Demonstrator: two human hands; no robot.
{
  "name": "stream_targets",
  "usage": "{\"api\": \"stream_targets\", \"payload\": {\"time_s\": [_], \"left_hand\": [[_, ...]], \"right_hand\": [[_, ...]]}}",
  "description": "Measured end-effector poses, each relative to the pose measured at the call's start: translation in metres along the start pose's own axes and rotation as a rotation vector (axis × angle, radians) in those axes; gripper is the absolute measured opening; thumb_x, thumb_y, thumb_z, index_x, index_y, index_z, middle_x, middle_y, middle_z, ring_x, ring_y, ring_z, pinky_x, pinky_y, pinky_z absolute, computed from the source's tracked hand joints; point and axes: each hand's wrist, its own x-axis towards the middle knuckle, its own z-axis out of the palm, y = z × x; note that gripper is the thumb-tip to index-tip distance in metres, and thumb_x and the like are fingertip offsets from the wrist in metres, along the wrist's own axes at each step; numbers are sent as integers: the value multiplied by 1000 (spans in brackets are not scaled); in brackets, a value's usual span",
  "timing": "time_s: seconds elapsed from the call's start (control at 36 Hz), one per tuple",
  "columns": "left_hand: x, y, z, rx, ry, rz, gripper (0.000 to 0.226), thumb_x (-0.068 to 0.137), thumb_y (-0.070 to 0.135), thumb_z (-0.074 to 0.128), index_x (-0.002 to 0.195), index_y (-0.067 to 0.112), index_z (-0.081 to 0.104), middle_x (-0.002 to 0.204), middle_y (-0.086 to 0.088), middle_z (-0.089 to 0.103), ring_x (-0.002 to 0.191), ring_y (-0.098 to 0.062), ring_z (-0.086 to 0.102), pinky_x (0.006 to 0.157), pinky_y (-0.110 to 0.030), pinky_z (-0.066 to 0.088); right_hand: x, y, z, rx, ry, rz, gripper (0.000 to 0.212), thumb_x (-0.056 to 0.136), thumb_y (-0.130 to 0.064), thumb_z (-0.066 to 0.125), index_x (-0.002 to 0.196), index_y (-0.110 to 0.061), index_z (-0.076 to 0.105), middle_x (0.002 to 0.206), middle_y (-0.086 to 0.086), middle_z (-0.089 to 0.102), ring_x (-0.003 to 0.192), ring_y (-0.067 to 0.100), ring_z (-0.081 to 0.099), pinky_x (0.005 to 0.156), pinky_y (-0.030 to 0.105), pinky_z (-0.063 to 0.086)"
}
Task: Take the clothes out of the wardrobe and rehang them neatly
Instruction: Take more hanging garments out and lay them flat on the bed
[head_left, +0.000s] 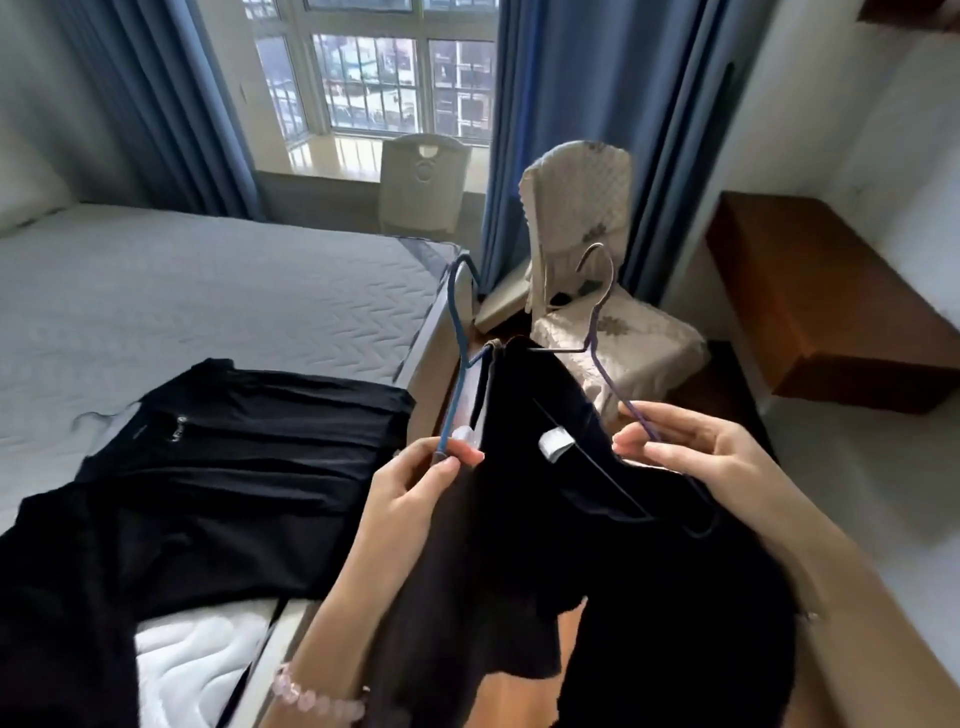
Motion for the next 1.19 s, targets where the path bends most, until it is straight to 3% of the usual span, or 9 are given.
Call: {"api": "stream_targets", "payload": {"time_s": [0.19, 0.39, 0.5, 0.56, 0.67, 0.78, 0.97, 1.06, 1.19], "left_hand": [[108, 2, 32, -9, -20, 5, 23, 92, -2, 49, 86, 7, 70, 90, -5, 72, 88, -12, 64, 90, -26, 45], [217, -15, 72, 1, 64, -42, 20, 93, 0, 50, 91, 3, 69, 83, 0, 73, 80, -4, 66, 74, -8, 48], [273, -14, 90, -34, 167, -91, 22, 92, -1, 50, 87, 9, 70, 82, 1, 74, 80, -6, 67, 77, -14, 49], [298, -11, 98, -61, 210, -108, 26, 92, -1, 50, 84, 13, 70, 81, 1, 74, 79, -8, 67, 79, -21, 48], [343, -5, 102, -74, 294, -141, 25, 92, -1, 50, 84, 12, 70, 86, -3, 74, 86, -14, 66, 85, -27, 48], [390, -5, 94, -127, 363, -180, 24, 91, -1, 50, 84, 10, 70, 90, -8, 74, 86, -16, 67, 89, -32, 48], [477, -27, 63, -205, 437, -216, 18, 91, 1, 50, 92, 1, 69, 93, -15, 73, 87, -20, 67, 82, -27, 51], [521, -36, 43, -254, 464, -219, 18, 91, 1, 50, 94, 0, 68, 89, -10, 73, 84, -17, 68, 76, -21, 52], [588, -37, -7, -326, 510, -258, 22, 92, 1, 49, 89, 6, 70, 86, -7, 72, 82, -16, 67, 83, -28, 50]], "right_hand": [[91, 6, -54, -25, 14, -18, 81, 40, -57, 84, 107, -16, 66, 90, 7, 75, 88, 15, 71, 76, 16, 53], [221, 25, -115, -39, -92, 27, 81, 41, -54, 84, 108, -14, 65, 90, 6, 75, 88, 15, 71, 76, 16, 53], [300, 20, -147, -51, -197, 76, 46, 70, -12, 70, 114, -6, 61, 86, 4, 75, 84, 12, 72, 72, 13, 52], [337, 15, -155, -55, -249, 92, 42, 69, -3, 62, 110, -9, 61, 83, 2, 75, 81, 10, 71, 70, 12, 52], [407, 11, -160, -45, -341, 113, 43, 64, -12, 65, 107, -13, 63, 84, 2, 75, 81, 9, 71, 71, 12, 52], [476, 15, -159, -51, -452, 122, 61, 54, -33, 79, 110, -14, 66, 90, 7, 75, 87, 12, 71, 74, 14, 52], [618, 16, -141, -115, -595, 133, 47, 58, -13, 68, 105, -6, 70, 85, 12, 74, 81, 15, 70, 71, 16, 54], [684, 8, -119, -162, -675, 140, 35, 63, -5, 65, 96, -15, 75, 86, 15, 74, 79, 15, 70, 70, 14, 53], [790, -6, -70, -237, -783, 161, 57, 56, -20, 79, 109, -6, 64, 92, 22, 72, 84, 19, 72, 69, 12, 53]]}}
